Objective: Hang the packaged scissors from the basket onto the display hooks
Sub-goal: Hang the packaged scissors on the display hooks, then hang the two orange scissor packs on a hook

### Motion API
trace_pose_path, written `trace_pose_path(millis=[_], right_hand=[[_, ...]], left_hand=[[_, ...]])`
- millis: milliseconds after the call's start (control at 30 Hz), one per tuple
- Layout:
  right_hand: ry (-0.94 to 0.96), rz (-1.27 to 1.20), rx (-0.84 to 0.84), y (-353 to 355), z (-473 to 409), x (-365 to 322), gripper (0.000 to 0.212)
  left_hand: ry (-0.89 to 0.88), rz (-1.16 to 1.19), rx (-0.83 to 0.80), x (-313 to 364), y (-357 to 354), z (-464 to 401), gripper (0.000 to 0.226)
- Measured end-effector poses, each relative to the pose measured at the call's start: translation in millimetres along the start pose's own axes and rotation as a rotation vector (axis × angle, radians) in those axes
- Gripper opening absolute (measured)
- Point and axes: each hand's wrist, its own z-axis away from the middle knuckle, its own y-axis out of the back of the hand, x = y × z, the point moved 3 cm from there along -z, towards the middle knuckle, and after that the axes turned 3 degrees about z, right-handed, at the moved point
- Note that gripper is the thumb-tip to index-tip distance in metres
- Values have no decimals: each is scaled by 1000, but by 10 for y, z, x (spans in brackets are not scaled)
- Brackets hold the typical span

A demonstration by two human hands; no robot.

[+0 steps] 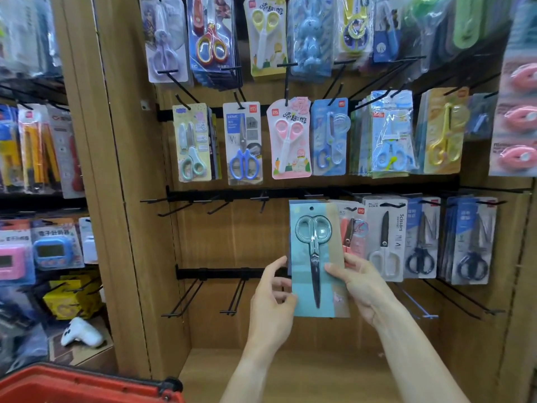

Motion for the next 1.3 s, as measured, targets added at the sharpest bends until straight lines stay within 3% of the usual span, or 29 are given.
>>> trace_pose_path(millis=[367, 533, 833, 967, 1167, 1300], right_hand=[[34, 4, 240, 20, -117, 121, 11], [175, 159, 435, -38, -136, 158, 32], [293, 405, 478, -219, -406, 374, 15], [272, 442, 447, -246, -457, 499, 22], [241, 714, 479, -417, -266, 579, 29], [329, 732, 304, -717, -102, 460, 32]], left_hand=[[-39, 5, 19, -140, -79, -80, 44], [-44, -36, -44, -246, -93, -123, 46], [35, -152, -151, -527, -38, -127, 53], [11, -206, -149, -528, 82, -133, 52], [6, -253, -111, -489, 250, -127, 49], [-31, -367, -86, -317, 555, -115, 47]])
